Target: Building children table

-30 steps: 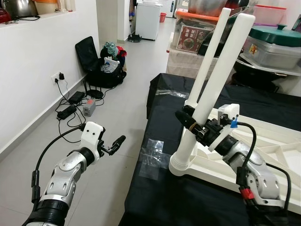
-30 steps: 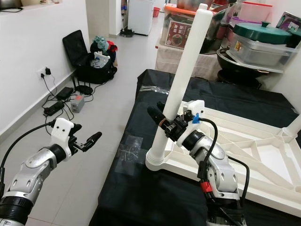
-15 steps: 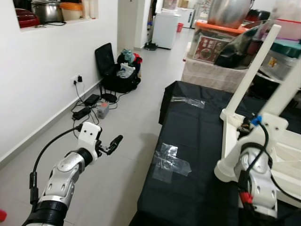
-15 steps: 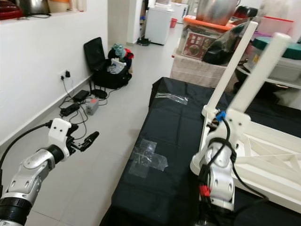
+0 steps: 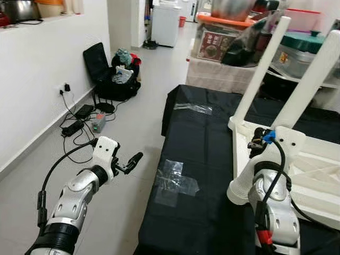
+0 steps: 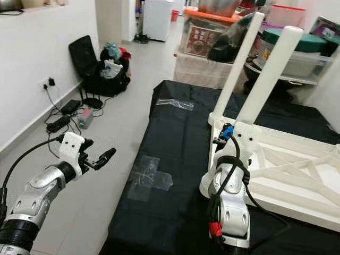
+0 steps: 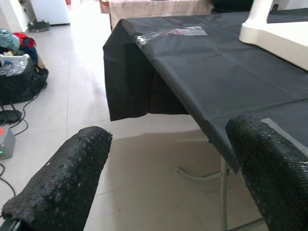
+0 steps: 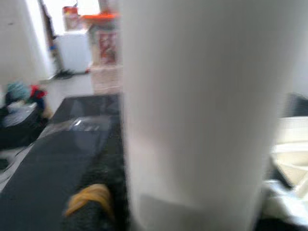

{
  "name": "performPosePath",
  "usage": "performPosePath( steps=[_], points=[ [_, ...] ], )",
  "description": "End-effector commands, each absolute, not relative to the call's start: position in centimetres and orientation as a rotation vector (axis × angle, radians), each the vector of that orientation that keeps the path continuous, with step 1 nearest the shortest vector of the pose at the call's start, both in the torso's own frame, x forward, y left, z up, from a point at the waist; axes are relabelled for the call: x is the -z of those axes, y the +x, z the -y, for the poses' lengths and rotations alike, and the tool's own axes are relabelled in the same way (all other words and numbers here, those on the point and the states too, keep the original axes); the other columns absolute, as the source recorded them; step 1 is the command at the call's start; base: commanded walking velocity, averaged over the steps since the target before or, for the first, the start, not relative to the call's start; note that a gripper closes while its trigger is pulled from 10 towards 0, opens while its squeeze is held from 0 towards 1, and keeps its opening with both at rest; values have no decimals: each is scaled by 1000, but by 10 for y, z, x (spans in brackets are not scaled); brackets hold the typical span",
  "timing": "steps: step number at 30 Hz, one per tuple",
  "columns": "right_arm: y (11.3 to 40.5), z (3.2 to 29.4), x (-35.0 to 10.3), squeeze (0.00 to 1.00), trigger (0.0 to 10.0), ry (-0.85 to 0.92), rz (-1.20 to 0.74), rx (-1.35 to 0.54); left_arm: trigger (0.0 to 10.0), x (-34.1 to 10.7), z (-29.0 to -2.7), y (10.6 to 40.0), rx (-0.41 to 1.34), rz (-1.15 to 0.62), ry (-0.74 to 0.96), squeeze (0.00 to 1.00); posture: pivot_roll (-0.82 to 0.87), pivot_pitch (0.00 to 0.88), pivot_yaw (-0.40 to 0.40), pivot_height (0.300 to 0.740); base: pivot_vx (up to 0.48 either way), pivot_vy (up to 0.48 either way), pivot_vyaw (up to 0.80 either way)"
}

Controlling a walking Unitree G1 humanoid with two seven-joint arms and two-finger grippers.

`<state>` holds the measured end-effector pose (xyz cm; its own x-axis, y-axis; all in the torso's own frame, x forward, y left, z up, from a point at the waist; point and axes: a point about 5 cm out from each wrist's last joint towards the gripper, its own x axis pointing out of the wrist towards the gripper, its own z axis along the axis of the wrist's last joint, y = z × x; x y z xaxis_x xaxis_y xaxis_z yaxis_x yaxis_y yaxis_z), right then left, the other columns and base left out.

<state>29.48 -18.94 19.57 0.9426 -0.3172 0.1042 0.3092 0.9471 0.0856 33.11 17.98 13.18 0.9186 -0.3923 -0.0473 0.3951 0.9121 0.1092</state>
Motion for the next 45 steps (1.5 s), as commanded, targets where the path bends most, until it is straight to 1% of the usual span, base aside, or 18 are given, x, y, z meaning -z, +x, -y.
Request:
performPosePath(
  steps=[1, 3, 4, 5, 7, 10, 14, 15, 17, 18, 19, 20, 30, 32, 33, 34, 36, 45],
  points=[
    [303, 176, -200, 0, 10000, 126, 140, 106, 10000, -129, -183, 331, 409, -39, 119, 0, 51, 0, -105, 740, 0, 0, 0],
    [304, 173, -204, 0, 10000, 141, 156, 33, 10000, -130, -184, 331, 408, -37, 119, 0, 52, 0, -105, 740, 0, 0, 0],
    [302, 166, -209, 0, 10000, 114, 180, -185, 10000, -130, -183, 331, 409, -36, 120, 0, 53, 0, -103, 740, 0, 0, 0],
    [302, 166, -209, 0, 10000, 114, 180, -185, 10000, -130, -183, 331, 409, -36, 120, 0, 53, 0, -103, 740, 0, 0, 0],
    [290, 156, -211, 0, 10000, 36, 183, -500, 10000, -129, -180, 330, 413, -33, 121, 0, 56, 0, -106, 740, 0, 0, 0],
    [289, 158, -206, 0, 10000, -34, 148, -643, 10000, -129, -178, 330, 413, -28, 122, 0, 70, 0, -117, 740, 0, 0, 0],
    [297, 160, -203, 0, 10000, -35, 132, -630, 10000, -129, -178, 330, 410, -25, 122, 0, 75, 0, -122, 740, 0, 0, 0],
    [301, 160, -201, 0, 8431, -25, 124, -619, 10000, -129, -178, 329, 408, -25, 122, 0, 75, 0, -122, 740, 0, 0, 0],
    [301, 160, -201, 0, 8431, -25, 124, -619, 10000, -129, -178, 329, 408, -25, 122, 0, 75, 0, -122, 740, 0, 0, 0],
    [305, 159, -199, 0, 4392, -29, 122, -606, 10000, -129, -179, 328, 405, -24, 122, 0, 86, 0, -128, 740, 0, 0, 0],
    [308, 159, -197, 0, 3412, -28, 119, -590, 10000, -128, -179, 328, 403, -24, 122, 0, 86, 0, -128, 740, 0, 0, 0],
    [310, 159, -194, 0, 0, -14, 112, -549, 10000, -128, -179, 327, 402, -25, 122, 0, 87, 0, -128, 740, 0, 0, 0],
    [321, 186, -170, 0, 0, -13, -13, -217, 10000, -129, -180, 328, 402, -27, 124, 0, 70, 0, -117, 740, 0, 0, 0],
    [305, 245, -141, 0, 0, -10, -142, 342, 10000, -129, -176, 329, 411, -25, 122, 0, 57, 0, -107, 740, 0, 0, 0],
    [305, 245, -141, 0, 0, -10, -142, 342, 10000, -129, -176, 329, 411, -25, 122, 0, 57, 0, -107, 740, 0, 0, 0],
    [290, 262, -132, 0, 0, -24, -183, 543, 10000, -129, -174, 330, 413, -26, 121, 0, 51, 0, -103, 740, 0, 0, 0],
    [278, 270, -126, 0, 0, -36, -206, 659, 10000, -129, -173, 330, 415, -26, 121, 0, 50, 0, -101, 740, 0, 0, 0],
    [273, 235, -130, 0, 0, -36, -178, 648, 10000, -128, -173, 330, 418, -35, 118, 0, 43, 0, -94, 740, 0, 0, 0]
  ],
)
